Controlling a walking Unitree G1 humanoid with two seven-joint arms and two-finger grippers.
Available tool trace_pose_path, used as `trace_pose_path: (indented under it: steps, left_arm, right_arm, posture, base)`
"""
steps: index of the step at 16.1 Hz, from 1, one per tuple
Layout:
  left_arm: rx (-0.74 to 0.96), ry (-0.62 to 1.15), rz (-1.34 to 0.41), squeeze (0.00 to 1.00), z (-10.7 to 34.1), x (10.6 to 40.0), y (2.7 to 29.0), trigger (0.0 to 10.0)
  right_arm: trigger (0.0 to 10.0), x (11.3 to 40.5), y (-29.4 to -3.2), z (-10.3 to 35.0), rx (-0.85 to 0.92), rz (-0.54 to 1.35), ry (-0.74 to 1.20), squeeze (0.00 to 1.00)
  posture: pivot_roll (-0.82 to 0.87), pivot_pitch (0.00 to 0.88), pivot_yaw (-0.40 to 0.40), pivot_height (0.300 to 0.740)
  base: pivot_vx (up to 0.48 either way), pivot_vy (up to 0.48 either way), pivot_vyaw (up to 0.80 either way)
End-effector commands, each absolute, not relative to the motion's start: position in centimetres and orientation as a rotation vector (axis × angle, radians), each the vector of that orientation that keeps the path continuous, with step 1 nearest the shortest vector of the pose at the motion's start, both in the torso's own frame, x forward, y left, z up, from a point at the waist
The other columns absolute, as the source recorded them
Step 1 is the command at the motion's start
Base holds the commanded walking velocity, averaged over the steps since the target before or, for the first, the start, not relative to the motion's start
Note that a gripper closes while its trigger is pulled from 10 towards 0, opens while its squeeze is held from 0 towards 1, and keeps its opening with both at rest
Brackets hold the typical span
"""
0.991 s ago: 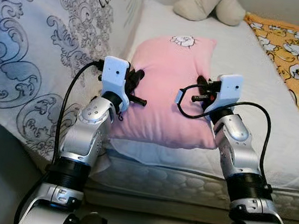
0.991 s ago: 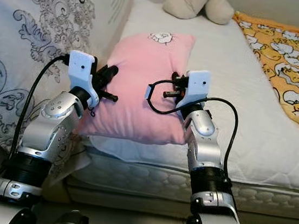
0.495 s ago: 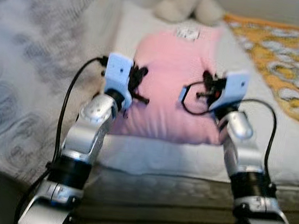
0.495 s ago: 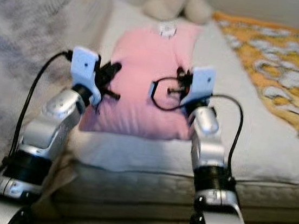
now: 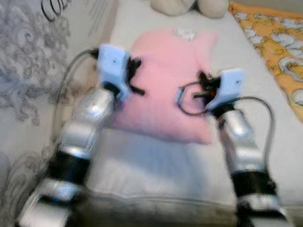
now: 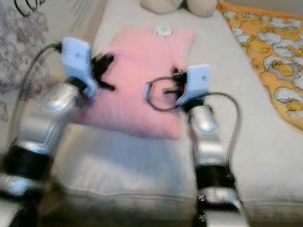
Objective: Clean up the room
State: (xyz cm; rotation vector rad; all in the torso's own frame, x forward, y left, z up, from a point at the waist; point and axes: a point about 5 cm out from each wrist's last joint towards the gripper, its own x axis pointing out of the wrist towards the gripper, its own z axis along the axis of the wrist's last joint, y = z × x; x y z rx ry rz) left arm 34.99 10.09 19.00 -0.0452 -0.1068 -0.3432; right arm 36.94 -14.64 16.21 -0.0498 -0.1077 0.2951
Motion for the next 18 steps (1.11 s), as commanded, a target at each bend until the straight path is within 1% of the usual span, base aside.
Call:
trace_pose_path:
  steps: [1,2,6,7,9,10,12,15,18]
  left_arm:
    - [-0.031,-0.159,-0.281,0.0,20.5,35.4,11.6,0.0]
    - [-0.022,-0.157,-0.261,0.0,20.7,35.6,11.6,0.0]
    - [0.025,-0.149,-0.285,0.0,21.0,36.3,11.3,0.0]
    - [0.062,-0.135,-0.288,0.0,20.9,36.8,11.3,0.0]
    - [0.087,-0.113,-0.282,0.0,20.5,37.4,11.5,0.0]
    - [0.117,-0.074,-0.269,0.0,19.9,38.3,11.8,0.0]
    - [0.119,-0.069,-0.271,0.0,20.0,38.7,11.5,0.0]
    - [0.096,-0.082,-0.282,0.0,20.2,38.7,11.0,0.0]
    - [0.07,-0.108,-0.287,0.0,20.0,38.2,10.9,0.0]
  right_arm:
    - [0.0,37.6,-14.2,17.9,-0.051,0.318,-0.149,0.0]
    - [0.0,38.5,-13.8,18.6,-0.045,0.347,-0.129,0.0]
    - [0.0,40.0,-13.3,19.6,-0.02,0.368,-0.086,0.0]
    - [0.0,40.3,-13.0,19.6,-0.015,0.37,-0.067,0.0]
    - [0.0,40.6,-12.7,19.6,-0.014,0.371,-0.053,0.0]
    - [0.0,40.7,-12.4,19.3,-0.015,0.365,-0.026,0.0]
    - [0.0,40.8,-12.1,19.2,-0.025,0.373,-0.021,0.0]
    - [0.0,40.6,-11.8,18.9,-0.029,0.384,-0.03,0.0]
    - [0.0,40.6,-12.8,19.2,-0.026,0.345,-0.079,0.0]
  posture:
    - [0.05,0.0,-0.036,0.71]
    - [0.06,0.0,-0.037,0.71]
    - [0.1,0.0,-0.06,0.71]
    - [0.12,0.0,-0.067,0.71]
    - [0.14,0.0,-0.075,0.71]
    - [0.15,0.0,-0.078,0.71]
    - [0.15,0.0,-0.077,0.71]
    - [0.14,0.0,-0.076,0.71]
    - [0.13,0.0,-0.073,0.71]
  base:
    - [0.0,0.42,0.0]
    - [0.398,0.266,0.0]
    - [0.0,0.0,0.0]
    - [0.0,0.0,0.0]
    - [0.0,0.0,0.0]
    - [0.0,0.0,0.0]
    - [0.0,0.0,0.0]
    - [0.0,0.0,0.0]
    - [0.0,0.0,0.0]
